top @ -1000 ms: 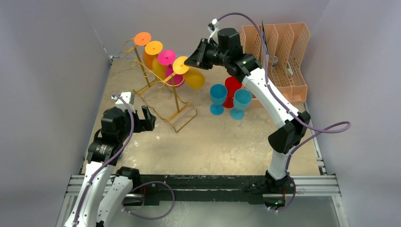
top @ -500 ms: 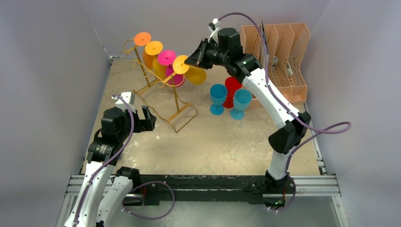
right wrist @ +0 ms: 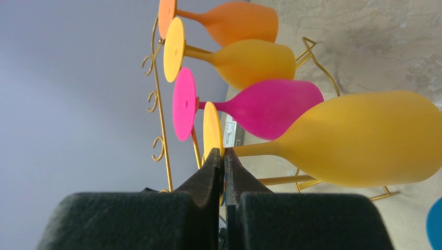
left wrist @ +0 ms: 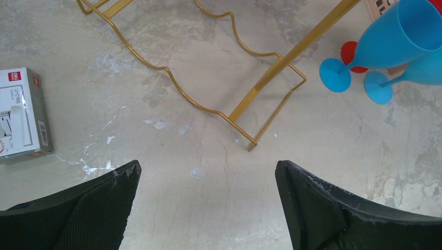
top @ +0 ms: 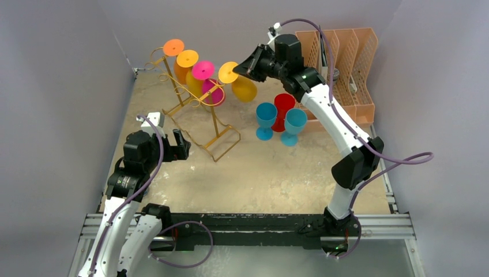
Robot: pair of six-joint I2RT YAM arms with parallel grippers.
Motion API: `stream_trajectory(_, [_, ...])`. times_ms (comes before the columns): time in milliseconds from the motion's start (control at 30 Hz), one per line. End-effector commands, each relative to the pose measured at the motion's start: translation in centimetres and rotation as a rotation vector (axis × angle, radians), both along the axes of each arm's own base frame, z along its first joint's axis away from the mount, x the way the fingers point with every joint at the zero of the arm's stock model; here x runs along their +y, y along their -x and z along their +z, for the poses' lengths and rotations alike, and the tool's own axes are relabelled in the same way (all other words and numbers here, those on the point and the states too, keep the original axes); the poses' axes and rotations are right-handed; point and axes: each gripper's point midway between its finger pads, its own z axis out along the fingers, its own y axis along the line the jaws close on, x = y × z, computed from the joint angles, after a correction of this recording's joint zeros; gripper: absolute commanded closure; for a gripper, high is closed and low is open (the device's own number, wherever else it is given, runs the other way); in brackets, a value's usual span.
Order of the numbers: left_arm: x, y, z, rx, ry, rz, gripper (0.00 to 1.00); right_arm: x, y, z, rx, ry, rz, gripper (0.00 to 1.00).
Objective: Take the wine glass off the wine glass rack
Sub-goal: Pick up the wine glass from the wine rack.
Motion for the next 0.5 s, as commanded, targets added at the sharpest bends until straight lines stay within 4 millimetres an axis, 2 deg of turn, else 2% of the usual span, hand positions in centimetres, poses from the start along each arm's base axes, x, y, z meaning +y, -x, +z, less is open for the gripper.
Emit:
stream_trajectory(0, [-0.2,-0.4,2.2,-0.062,0.018,-0.002,0.00,-0.4,0.0,3.5,-0.068,-0.078,-0.024,1.00])
stream_trajectory(233, [-0.3,-0.3,2.3,-0.065,0.020,-0.008,0.00,-0.5,0.9,4.2,-0.108,-0.094,0.012,1.00])
stream_trajectory(467, [-0.4,-0.3,2.2,-0.063,0.025,-0.015,0.00,-2.0,1.8,4.8,-0.178,-0.050,-0.013,1.00])
